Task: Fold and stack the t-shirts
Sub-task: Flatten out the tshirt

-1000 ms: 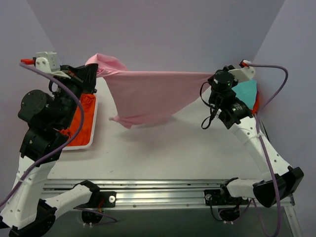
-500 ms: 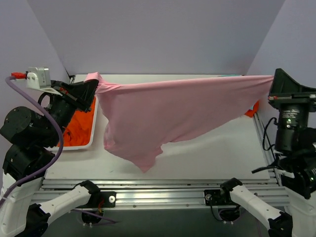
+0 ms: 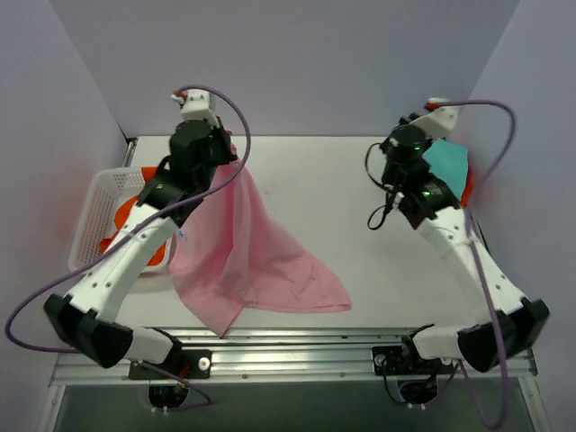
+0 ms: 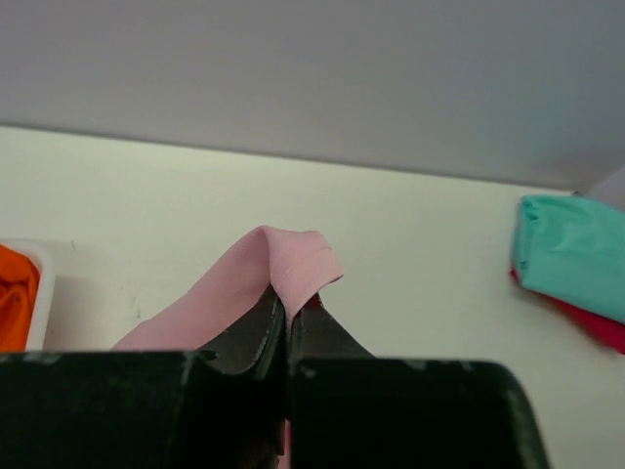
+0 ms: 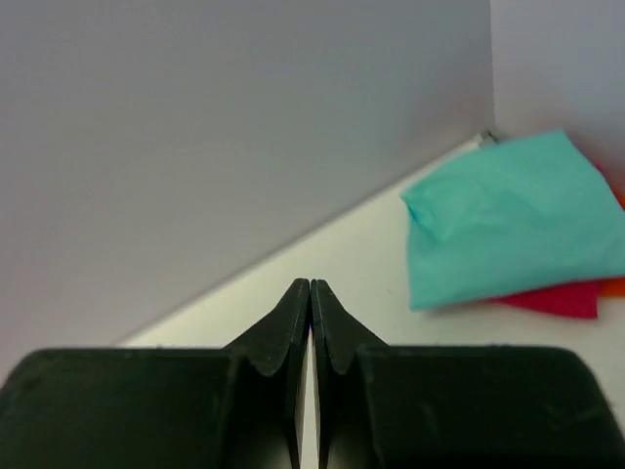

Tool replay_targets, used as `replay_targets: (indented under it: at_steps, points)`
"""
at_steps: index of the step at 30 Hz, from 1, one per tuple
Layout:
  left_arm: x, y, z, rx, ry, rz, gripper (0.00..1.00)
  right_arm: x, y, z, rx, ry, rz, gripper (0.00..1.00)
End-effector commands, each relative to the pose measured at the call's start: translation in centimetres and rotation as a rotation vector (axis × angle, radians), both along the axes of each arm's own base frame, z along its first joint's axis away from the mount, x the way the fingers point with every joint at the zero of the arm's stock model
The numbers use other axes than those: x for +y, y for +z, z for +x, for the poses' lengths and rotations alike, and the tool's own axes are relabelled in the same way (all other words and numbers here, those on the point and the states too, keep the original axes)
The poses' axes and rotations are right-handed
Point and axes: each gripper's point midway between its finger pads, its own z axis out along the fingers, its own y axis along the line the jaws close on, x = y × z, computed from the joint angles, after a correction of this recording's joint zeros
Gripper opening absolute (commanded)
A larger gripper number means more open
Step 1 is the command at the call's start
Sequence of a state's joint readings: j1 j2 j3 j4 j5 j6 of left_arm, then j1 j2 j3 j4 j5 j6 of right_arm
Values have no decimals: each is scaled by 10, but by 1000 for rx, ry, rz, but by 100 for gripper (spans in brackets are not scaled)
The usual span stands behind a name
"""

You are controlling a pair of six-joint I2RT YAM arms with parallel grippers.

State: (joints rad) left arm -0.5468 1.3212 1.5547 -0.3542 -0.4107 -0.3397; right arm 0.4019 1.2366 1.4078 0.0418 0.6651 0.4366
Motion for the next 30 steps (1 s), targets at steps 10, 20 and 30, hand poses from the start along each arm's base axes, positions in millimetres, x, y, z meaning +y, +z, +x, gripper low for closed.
replay_targets:
  at_steps: [10, 20, 30]
  points:
    - [-18, -217, 165, 314, 11, 69, 2, 37, -162, 71, 267, 45, -24, 25]
    - [-12, -292, 209, 395, -6, 27, 12, 211, -177, -19, 246, 490, 2, 88]
    - [20, -334, 210, 466, 2, -141, 52, 401, -227, -110, 334, 923, 4, 83]
